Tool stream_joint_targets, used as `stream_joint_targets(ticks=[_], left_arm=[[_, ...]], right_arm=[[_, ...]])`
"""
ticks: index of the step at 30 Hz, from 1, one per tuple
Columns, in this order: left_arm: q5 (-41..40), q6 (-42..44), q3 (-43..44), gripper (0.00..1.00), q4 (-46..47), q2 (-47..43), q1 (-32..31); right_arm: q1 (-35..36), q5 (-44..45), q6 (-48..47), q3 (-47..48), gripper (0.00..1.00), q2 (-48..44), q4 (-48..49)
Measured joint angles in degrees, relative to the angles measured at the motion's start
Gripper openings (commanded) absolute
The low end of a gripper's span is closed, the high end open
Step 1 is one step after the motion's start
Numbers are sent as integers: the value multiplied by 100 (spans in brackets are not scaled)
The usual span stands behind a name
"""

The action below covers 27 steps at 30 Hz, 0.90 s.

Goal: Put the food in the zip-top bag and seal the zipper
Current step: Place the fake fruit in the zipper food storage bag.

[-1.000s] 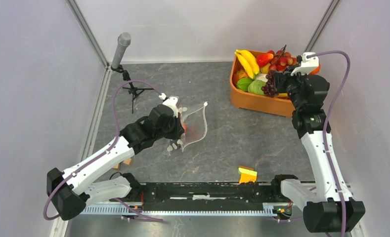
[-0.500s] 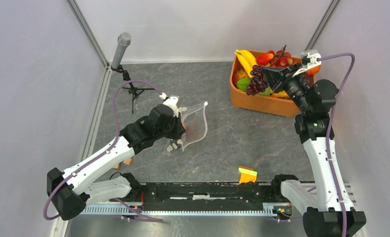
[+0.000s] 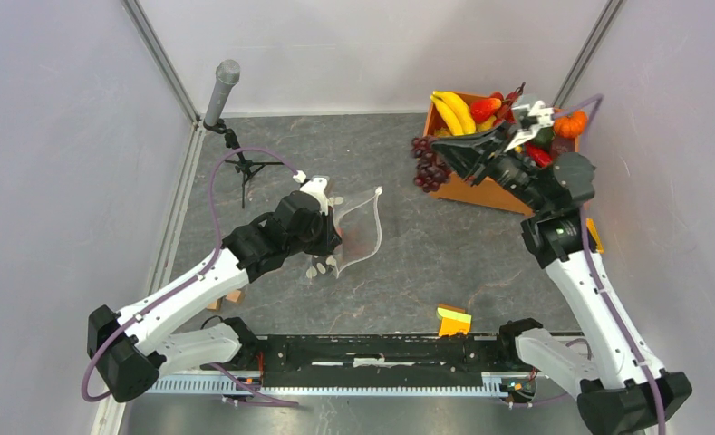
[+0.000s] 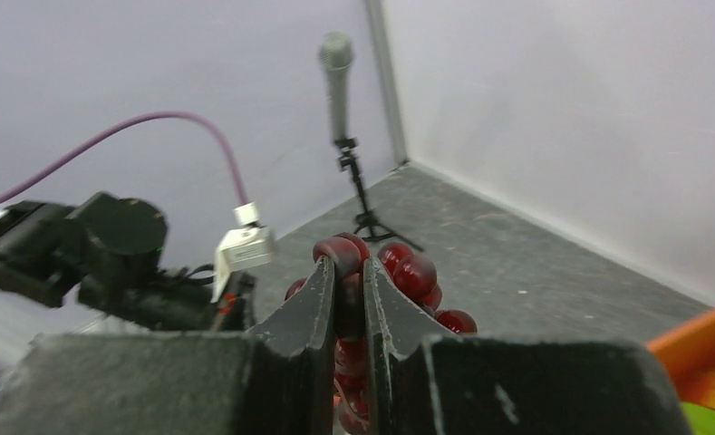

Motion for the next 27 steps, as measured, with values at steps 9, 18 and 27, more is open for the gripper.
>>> stream_joint_targets(ticks=[9, 18, 27], left_arm=[[22, -81, 0, 6, 92, 90, 0], [22, -151, 0, 6, 114, 92, 0], [17, -160, 2, 6, 107, 92, 0]], right_arm=[[1423, 317, -83, -122, 12, 380, 59], [2494, 772, -214, -483, 12, 872, 260], [2868, 1202, -459, -538, 13, 1268, 208]])
